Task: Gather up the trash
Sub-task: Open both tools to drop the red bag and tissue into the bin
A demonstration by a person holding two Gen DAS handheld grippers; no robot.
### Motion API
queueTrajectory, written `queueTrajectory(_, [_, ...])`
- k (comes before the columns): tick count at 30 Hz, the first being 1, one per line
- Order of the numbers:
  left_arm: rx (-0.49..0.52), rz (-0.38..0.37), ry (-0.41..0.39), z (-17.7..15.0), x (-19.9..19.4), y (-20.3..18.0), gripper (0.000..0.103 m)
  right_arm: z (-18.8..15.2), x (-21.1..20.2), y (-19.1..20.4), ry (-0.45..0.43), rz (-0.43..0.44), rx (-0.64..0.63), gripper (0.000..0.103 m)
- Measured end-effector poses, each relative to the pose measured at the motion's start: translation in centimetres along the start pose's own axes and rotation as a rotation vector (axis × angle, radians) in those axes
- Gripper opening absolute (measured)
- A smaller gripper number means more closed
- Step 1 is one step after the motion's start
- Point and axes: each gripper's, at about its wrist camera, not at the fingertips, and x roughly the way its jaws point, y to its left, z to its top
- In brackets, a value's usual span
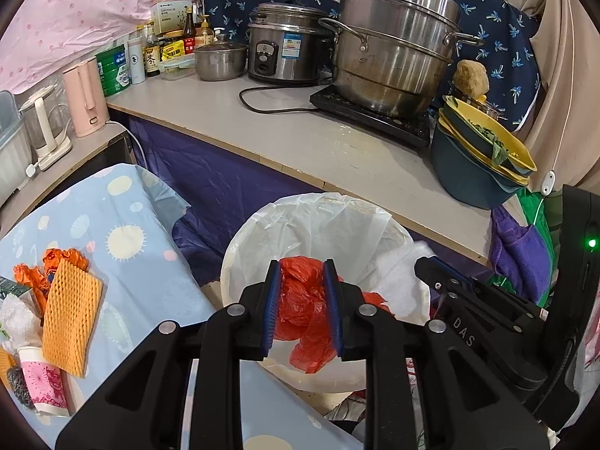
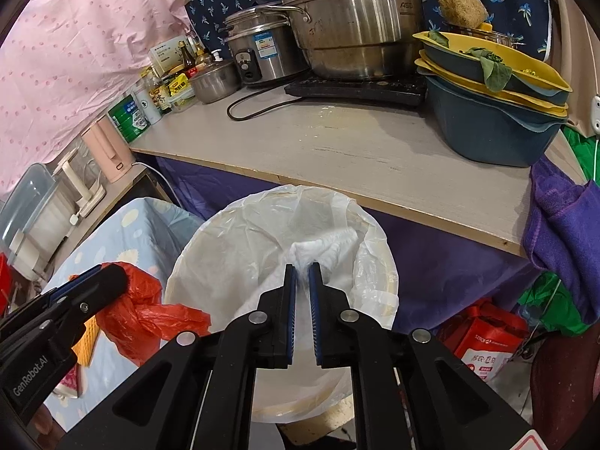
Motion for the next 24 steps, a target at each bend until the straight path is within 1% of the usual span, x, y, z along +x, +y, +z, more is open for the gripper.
queueTrajectory(2, [-0.003,0.000,-0.001,0.0,0.0,0.0,0.024,0.1,-0.2,-0.2,-0.006,0.001,0.010,0.018])
queueTrajectory(4, [0.000,0.013,-0.007,0.0,-0.1,-0.1,0.033,0.2,-0.6,-0.2,-0.018,-0.004,0.013,0.029])
queueTrajectory(5, [0.003,0.017,-0.013,0.0,-0.2,-0.1,0.040,0.2,-0.9,-0.2,-0.024,-0.005,0.012,0.031])
queueTrajectory(6, [0.004,0.020,-0.020,0.0,-0.3,-0.1,0.044,0.2,-1.2,-0.2,-0.030,-0.006,0.011,0.036])
queueTrajectory(7, [0.007,0.023,-0.026,0.0,-0.5,-0.2,0.045,0.2,-1.5,-0.1,-0.037,-0.008,0.009,0.038])
queueTrajectory(8, [0.009,0.025,-0.028,0.0,-0.6,-0.2,0.046,0.3,-1.8,0.0,-0.041,-0.009,0.007,0.039])
queueTrajectory(11, [0.006,0.033,-0.042,-0.1,-1.3,0.0,0.058,0.4,-2.7,0.4,-0.056,-0.011,-0.001,0.041])
queueTrajectory(12, [0.004,0.036,-0.048,-0.1,-1.5,0.1,0.060,0.5,-3.0,0.4,-0.061,-0.011,-0.004,0.042])
queueTrajectory(16, [-0.009,0.045,-0.064,-0.1,-2.7,0.7,0.063,0.5,-4.3,1.4,-0.083,-0.004,-0.024,0.048])
queueTrajectory(19, [-0.027,0.056,-0.070,-0.2,-3.7,1.5,0.064,0.4,-5.3,2.5,-0.096,0.002,-0.043,0.049])
queueTrajectory(22, [-0.048,0.086,-0.082,-0.5,-4.9,2.7,0.067,0.2,-6.0,3.9,-0.105,0.014,-0.066,0.052])
queueTrajectory(24, [-0.063,0.118,-0.094,-0.8,-5.9,3.7,0.073,0.0,-6.4,5.0,-0.109,0.024,-0.081,0.055])
